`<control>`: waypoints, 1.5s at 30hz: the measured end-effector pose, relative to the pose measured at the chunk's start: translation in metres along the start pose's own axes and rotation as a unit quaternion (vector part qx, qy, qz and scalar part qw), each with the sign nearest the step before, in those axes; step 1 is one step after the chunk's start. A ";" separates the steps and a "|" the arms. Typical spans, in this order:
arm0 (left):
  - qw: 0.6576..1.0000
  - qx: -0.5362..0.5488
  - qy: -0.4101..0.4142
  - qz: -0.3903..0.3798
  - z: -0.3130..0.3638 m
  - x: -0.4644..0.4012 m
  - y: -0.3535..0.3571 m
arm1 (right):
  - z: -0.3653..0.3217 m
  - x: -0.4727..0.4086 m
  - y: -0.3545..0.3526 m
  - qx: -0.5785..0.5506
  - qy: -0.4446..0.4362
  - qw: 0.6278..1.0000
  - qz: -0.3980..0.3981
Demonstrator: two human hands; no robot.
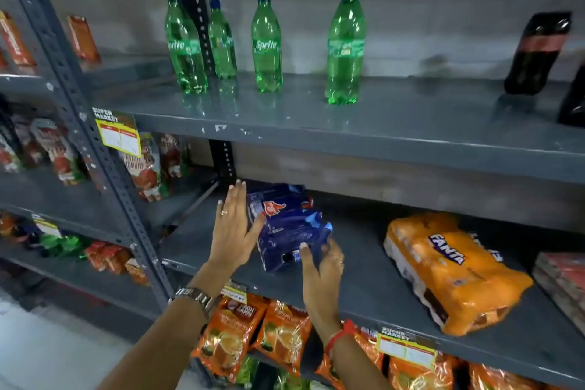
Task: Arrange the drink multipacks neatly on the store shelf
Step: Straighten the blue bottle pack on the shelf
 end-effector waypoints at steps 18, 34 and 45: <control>0.911 0.163 -0.257 -0.278 -0.081 -0.119 0.113 | 0.043 -0.080 0.095 -0.096 0.274 0.946 0.142; 0.871 0.319 -0.367 -0.068 -0.129 -0.017 0.055 | 0.049 -0.090 0.071 0.212 -0.093 0.972 -0.045; 0.886 0.187 -0.416 0.084 -0.109 0.013 0.031 | 0.044 -0.112 0.071 0.061 0.079 0.993 -0.057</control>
Point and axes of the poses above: each hand's wrist, its own x-axis away from the middle knuckle, its own y-axis out of the palm, z = x × y, the point moved 1 cm from there along -x, towards the middle knuckle, and after that the axes turned 15 degrees about z, right-handed, at the moved point
